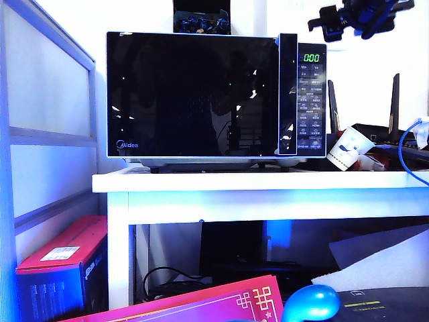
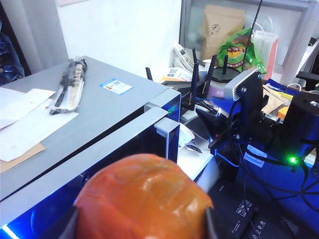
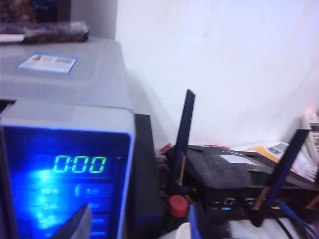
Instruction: Open the microwave door, place the orange inside the microwave, then close the microwave door.
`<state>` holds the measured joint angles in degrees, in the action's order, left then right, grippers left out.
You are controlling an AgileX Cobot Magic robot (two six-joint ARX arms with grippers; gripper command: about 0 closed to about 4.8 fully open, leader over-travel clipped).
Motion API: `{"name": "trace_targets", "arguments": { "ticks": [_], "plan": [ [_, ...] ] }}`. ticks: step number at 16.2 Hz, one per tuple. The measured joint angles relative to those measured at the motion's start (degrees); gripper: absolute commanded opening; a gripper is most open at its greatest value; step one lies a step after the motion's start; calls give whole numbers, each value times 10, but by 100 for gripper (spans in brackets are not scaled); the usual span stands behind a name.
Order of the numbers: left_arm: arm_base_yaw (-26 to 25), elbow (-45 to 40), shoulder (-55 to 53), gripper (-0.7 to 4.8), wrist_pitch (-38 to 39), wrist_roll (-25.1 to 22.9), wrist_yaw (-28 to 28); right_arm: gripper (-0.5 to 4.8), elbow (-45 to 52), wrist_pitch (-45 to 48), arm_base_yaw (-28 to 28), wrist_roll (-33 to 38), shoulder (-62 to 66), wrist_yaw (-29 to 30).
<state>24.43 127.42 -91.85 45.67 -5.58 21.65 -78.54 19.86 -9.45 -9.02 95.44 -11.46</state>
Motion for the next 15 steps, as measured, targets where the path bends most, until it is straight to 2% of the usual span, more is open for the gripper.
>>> {"name": "trace_targets", "arguments": {
  "ticks": [4, 5, 6, 8, 9, 11, 12, 14, 15],
  "plan": [
    [0, 0, 0, 281, 0, 0, 0, 261, 0, 8, 29, 0, 17, 176],
    [0, 0, 0, 281, 1, 0, 0, 261, 0, 8, 37, 0, 18, 195],
    [0, 0, 0, 281, 5, 0, 0, 261, 0, 12, 51, 0, 18, 218],
    [0, 0, 0, 281, 6, 0, 0, 265, 0, 17, 102, 6, 18, 311],
    [0, 0, 0, 281, 9, 0, 0, 265, 0, 17, 122, 18, 18, 352],
    [0, 0, 0, 281, 17, 0, 0, 265, -2, 58, 159, 76, 35, 489],
    [0, 0, 0, 280, 17, 0, 0, 266, -2, 69, 164, 97, 46, 530],
    [0, 0, 0, 280, 18, 0, 0, 265, -8, 65, 162, 107, 70, 591],
    [0, 0, 0, 281, 20, 0, 0, 266, -8, 65, 159, 108, 76, 601]
  ]
}}
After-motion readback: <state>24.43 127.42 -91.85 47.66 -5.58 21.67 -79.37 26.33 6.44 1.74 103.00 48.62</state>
